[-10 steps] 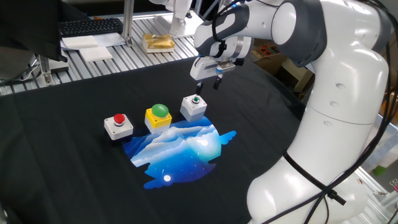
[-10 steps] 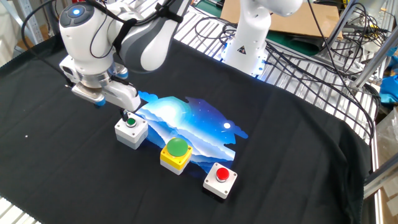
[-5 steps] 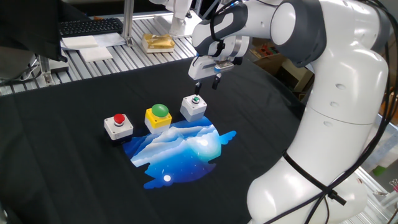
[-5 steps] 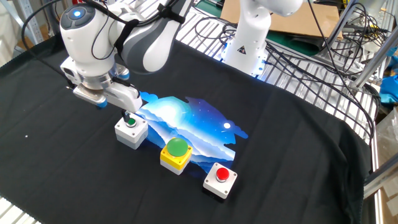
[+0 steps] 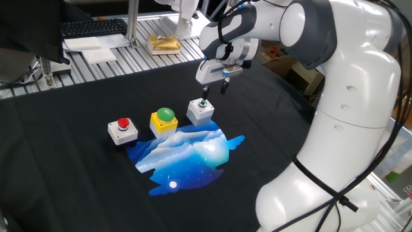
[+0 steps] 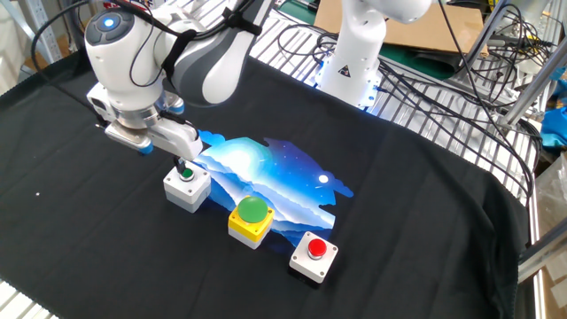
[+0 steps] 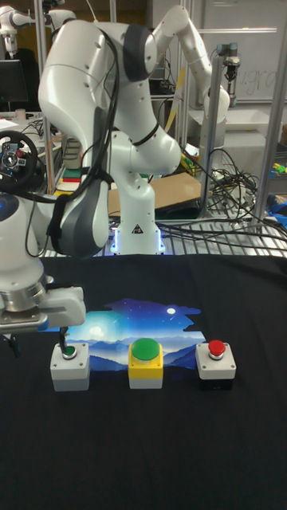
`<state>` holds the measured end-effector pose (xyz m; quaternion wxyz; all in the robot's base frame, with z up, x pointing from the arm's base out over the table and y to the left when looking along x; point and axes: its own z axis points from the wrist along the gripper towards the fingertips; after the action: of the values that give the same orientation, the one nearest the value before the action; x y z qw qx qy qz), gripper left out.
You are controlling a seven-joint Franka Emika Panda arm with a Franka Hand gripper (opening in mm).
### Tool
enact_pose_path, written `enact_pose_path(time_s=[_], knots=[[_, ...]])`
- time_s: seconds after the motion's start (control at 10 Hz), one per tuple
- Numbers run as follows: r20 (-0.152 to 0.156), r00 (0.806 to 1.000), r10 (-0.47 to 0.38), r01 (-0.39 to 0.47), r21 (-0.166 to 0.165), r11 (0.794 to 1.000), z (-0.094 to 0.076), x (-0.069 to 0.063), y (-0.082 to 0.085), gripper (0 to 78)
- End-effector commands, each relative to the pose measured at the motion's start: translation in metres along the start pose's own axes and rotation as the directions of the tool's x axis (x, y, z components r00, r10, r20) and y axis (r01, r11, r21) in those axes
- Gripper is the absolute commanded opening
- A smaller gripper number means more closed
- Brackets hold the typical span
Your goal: Press three buttons from left to right in sequence
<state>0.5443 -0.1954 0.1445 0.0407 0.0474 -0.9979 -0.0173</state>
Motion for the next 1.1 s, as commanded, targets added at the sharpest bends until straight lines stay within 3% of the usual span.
enact_pose_path(time_s=[0.1, 0.5, 1.1], knots=[[0.027, 0.999, 0.018, -0.018, 0.029, 0.999, -0.005, -0.003, 0.005, 77.6], [0.046, 0.998, 0.031, -0.033, 0.043, 0.999, -0.003, 0.000, 0.008, 77.6], [0.051, 0.998, 0.047, -0.050, 0.066, 0.997, -0.011, 0.008, 0.012, 77.6]])
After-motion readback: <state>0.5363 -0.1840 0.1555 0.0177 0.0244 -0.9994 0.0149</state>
